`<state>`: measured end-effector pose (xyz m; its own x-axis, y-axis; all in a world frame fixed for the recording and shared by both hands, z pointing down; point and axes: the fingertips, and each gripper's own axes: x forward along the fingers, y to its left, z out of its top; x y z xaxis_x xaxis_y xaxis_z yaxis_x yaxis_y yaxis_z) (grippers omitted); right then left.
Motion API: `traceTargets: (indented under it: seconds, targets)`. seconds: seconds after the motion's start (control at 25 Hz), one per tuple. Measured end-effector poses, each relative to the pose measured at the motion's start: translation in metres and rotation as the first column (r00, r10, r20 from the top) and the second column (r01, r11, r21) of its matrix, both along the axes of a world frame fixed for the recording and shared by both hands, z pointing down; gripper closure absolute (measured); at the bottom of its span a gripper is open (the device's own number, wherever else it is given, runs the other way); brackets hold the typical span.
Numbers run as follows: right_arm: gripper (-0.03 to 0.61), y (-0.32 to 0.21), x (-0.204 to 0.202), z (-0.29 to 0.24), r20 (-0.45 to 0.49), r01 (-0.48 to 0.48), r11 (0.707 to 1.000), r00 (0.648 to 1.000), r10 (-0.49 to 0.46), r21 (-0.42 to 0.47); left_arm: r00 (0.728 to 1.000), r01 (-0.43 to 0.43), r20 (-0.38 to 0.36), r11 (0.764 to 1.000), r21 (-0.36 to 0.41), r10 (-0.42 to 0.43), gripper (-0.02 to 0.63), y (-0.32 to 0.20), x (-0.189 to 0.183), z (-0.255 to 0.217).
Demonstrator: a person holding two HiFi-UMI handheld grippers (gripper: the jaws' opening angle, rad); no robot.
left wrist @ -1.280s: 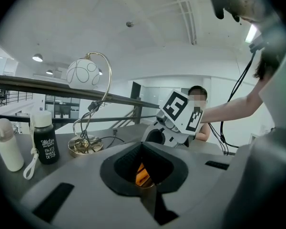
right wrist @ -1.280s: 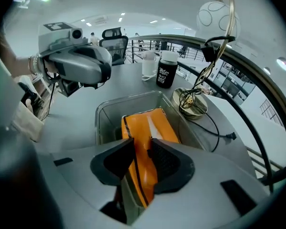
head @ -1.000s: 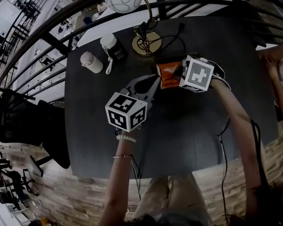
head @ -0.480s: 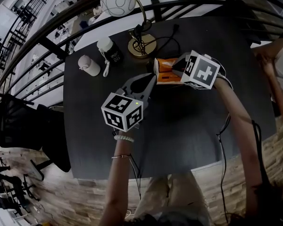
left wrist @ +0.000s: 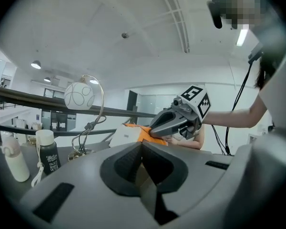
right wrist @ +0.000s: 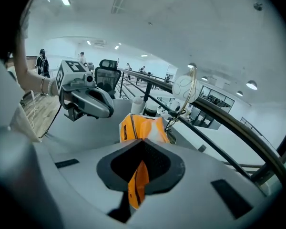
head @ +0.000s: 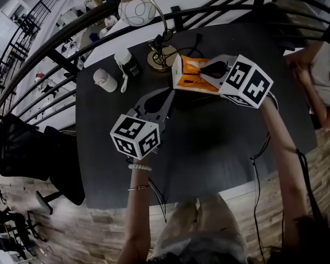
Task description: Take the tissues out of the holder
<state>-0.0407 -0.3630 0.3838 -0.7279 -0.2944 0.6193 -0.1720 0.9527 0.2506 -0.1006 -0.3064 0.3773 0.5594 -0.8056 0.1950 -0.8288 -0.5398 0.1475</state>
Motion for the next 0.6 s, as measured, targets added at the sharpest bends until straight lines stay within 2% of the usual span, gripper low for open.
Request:
traceTargets:
  seconds: [0.2,0.4,0.6]
  targets:
    - [0.561,0.027,0.009,-0.026,0.079,-0.021,1.0,0.997,0.02,0.008,1.0,-0.01,-0.02,0.999,0.036,0.011,0.606,0.02,0.003,-0.015]
    - [0.561,0.055,0.018,-0.031,0.101,-0.018,1.0,0.995,0.017,0.01,0.999,-0.023,-0.021,0.998,0.065,0.025,0.606,0.041,0.013,-0.022]
    - [0.561,0.082,0.024,-0.026,0.139,-0.003,1.0,0.99,0.004,-0.008,1.0,-0.01,-0.017,0.998,0.059,0.011,0.606,0.063,0.018,-0.019]
